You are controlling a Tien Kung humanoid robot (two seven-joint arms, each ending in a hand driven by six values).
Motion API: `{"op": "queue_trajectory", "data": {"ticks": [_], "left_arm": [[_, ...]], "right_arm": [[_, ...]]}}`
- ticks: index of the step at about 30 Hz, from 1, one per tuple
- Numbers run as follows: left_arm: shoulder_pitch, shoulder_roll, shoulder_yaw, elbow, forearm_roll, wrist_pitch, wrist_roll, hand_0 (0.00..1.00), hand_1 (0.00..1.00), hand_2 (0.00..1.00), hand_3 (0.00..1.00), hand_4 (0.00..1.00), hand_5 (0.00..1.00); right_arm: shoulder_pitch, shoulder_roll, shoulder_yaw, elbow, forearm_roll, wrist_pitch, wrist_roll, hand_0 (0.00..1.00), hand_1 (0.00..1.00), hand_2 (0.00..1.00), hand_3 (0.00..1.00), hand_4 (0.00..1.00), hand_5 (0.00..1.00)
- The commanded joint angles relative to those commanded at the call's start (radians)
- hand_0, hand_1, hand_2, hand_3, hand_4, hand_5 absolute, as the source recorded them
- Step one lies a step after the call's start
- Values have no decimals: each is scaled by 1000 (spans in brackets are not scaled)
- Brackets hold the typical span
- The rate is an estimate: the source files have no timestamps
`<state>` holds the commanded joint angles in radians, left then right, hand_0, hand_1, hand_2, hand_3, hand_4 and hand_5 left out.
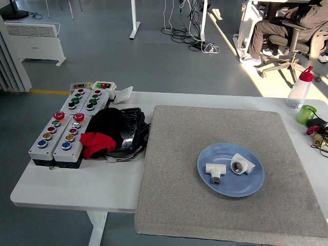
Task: Pick pipe place plate twice
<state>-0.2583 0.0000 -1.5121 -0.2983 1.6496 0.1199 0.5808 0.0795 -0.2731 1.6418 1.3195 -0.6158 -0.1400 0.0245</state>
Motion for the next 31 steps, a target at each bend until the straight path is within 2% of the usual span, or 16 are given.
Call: {"op": "queue_trajectory", "data": {"ticks": [21,31], "left_arm": [[-4,0,2,1,-1,-1,-2,584,577,584,488,411,998],[-5,0,2,1,-1,-2,-3,585,577,584,488,411,998]], "right_arm": [[-2,0,7,6,-2,-2,-5,756,706,733,752,493,732],[-6,-2,9,9,-3,-5,-7,757,707,739,756,512,776]]}}
